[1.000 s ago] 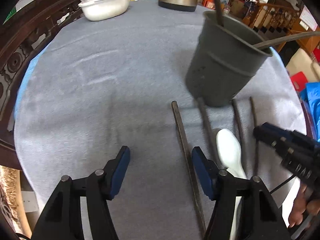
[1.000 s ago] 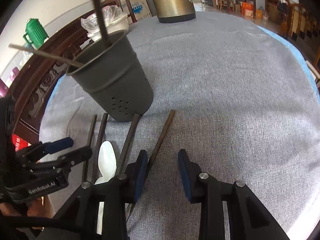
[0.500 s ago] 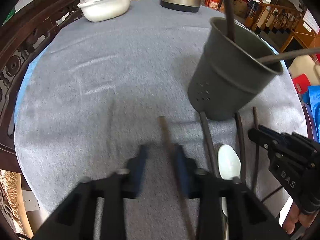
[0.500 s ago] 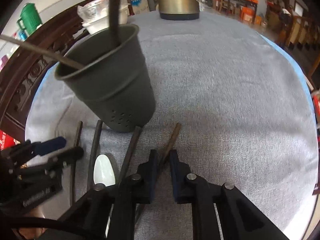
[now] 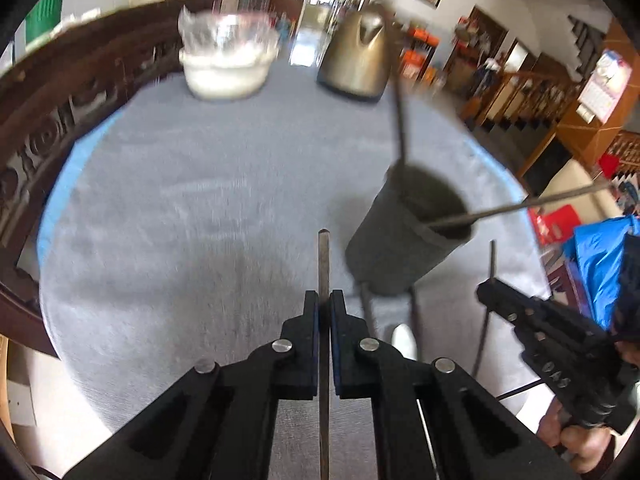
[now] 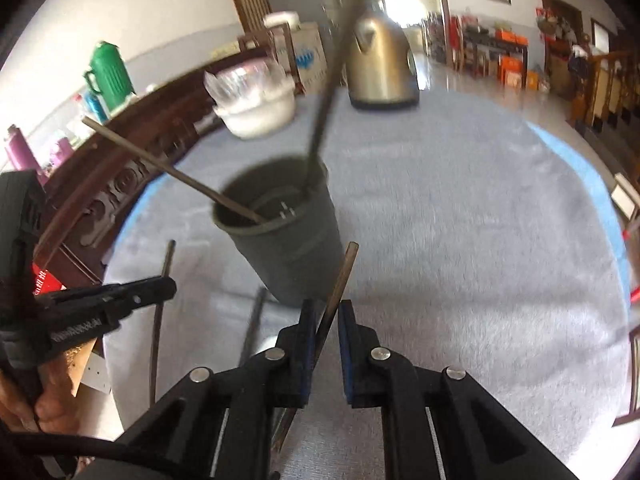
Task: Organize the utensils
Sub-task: 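Lift the held chopsticks upright with both tools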
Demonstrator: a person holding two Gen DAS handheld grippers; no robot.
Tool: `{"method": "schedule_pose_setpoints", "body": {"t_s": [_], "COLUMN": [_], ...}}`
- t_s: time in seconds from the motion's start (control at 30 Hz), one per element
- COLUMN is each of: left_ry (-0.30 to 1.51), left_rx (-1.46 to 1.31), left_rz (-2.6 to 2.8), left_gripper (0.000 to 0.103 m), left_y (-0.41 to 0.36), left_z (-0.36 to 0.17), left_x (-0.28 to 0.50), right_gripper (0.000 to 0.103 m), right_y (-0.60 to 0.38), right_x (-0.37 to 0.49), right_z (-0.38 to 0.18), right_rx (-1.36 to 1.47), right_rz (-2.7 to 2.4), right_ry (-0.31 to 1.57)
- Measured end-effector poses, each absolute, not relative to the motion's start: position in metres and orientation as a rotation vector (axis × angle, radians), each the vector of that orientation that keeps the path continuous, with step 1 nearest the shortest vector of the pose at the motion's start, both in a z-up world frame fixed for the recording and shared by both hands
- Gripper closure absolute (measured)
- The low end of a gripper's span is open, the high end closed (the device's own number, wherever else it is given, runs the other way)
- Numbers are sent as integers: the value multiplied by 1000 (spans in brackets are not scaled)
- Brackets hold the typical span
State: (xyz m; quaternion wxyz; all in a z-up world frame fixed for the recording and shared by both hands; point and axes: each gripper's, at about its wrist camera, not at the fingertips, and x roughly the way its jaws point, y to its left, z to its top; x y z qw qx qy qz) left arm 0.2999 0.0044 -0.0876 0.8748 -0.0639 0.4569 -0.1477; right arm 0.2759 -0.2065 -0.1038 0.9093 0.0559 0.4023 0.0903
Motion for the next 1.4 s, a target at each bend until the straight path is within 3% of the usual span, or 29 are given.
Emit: {"method": "schedule_pose_setpoints", "body": {"t_s": [0.4,0.53,0.8,1.23,1.4], "left_ry": [639,630,622,637,644], "left_rx": [-131,-117,-124,-139,-136], "left_rz": [-325,-320,-345,-355,-361], "left_gripper": [98,98,98,98,98], "left_y": [-5,-4,3,10,9], "left_z": [-4,-3,0,-5,-6], "left_x": [260,256,244,237,236], "right_gripper": [93,93,89,88,94], "right_y": [-199,-200,-219,-201,-186], "right_x": [249,264,300,328,339], "right_z": [-42,-54,-135,-162,-163], "right_rx": [142,150,329,293,205], "right_rz": [205,204,203,136,107], "right_ry": [548,667,1047,1150,1168]}}
